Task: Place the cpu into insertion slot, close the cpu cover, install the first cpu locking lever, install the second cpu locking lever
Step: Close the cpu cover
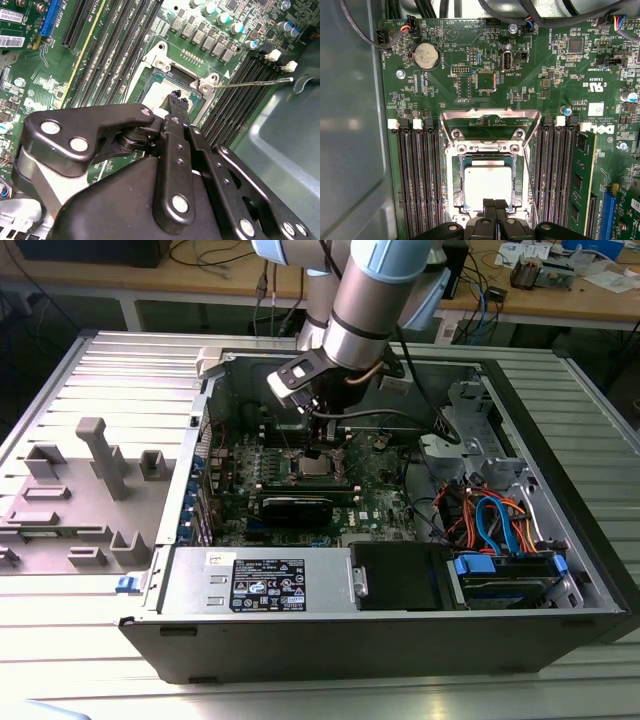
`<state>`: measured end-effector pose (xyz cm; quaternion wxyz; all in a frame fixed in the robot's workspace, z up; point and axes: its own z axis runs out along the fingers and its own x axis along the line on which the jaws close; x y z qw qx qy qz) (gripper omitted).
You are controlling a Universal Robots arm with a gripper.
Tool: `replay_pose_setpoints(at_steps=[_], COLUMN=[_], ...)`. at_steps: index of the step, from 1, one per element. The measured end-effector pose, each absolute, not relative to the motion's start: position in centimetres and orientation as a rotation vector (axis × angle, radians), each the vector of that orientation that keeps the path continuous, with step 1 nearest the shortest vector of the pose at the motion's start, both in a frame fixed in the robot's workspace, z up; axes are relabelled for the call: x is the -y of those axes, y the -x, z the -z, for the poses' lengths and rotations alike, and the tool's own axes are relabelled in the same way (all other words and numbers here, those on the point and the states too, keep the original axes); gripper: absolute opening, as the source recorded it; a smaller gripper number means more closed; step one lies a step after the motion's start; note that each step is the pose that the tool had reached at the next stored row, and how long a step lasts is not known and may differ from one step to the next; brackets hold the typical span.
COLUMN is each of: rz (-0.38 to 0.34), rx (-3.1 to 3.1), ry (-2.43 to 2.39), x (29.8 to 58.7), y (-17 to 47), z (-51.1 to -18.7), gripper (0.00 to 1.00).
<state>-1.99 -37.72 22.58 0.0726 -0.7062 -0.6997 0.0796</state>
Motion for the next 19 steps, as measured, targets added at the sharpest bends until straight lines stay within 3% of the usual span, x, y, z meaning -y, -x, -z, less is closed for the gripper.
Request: replay_pose_setpoints(at_steps=[12, 19], rz=[-0.204, -0.085], rx=[2.144, 2.228], ry=[2.12, 2.16], x=[37.7, 37.7], y=[2.0, 2.0], z=[-23.7, -23.7], gripper=[0.11, 0.11])
